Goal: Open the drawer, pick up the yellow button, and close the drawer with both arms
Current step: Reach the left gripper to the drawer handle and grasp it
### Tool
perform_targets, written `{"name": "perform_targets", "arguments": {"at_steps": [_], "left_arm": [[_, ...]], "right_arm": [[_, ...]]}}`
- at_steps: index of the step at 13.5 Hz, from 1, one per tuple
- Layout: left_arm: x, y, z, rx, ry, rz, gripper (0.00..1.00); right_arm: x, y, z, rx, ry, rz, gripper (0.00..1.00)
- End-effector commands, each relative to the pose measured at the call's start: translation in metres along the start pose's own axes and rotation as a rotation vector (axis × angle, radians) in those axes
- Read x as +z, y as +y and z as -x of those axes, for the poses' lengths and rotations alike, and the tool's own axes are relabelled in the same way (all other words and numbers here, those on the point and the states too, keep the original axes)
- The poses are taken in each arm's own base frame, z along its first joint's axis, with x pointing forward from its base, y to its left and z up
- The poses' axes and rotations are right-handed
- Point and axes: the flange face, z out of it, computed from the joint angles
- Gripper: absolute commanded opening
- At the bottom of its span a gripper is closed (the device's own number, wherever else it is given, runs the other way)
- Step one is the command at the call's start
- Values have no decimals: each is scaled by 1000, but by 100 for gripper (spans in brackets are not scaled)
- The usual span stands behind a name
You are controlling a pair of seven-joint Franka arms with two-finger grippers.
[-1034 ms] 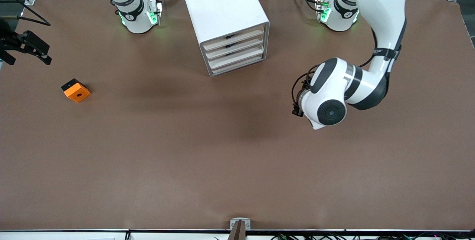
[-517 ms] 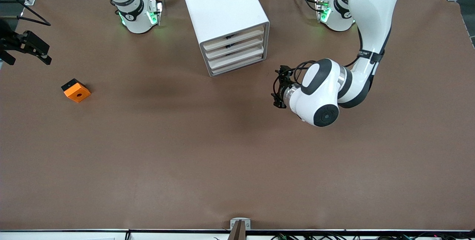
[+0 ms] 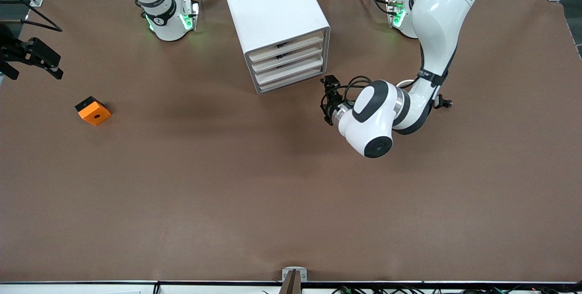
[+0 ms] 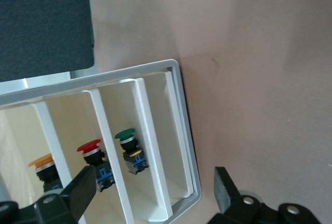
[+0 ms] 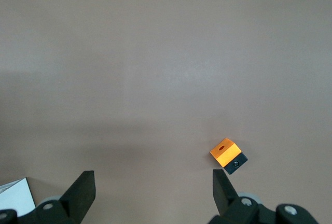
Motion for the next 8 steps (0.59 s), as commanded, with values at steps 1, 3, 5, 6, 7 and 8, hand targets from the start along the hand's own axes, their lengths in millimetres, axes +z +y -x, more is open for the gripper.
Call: {"name": "perform_targets", "arguments": {"at_steps": [1, 3, 5, 6, 7, 8], "left_arm": [[-8, -13, -2, -32, 19, -61, 100], [-30, -15, -16, -31, 17, -101, 100], [-20, -14, -13, -23, 28, -115, 100], [-15, -9, -14, -14, 26, -127, 100], [-4, -4, -11, -5, 11, -162, 100], [0, -7, -4, 1, -14, -188, 100]], "right_arm": [[-3, 2, -2, 2, -1, -20, 100], [-4, 2, -2, 3, 0, -19, 100], [-3, 2, -2, 2, -1, -20, 100], [-3, 2, -2, 2, -3, -20, 100], [-3, 2, -2, 2, -3, -20, 100], [-3, 2, -2, 3, -3, -20, 100]]}}
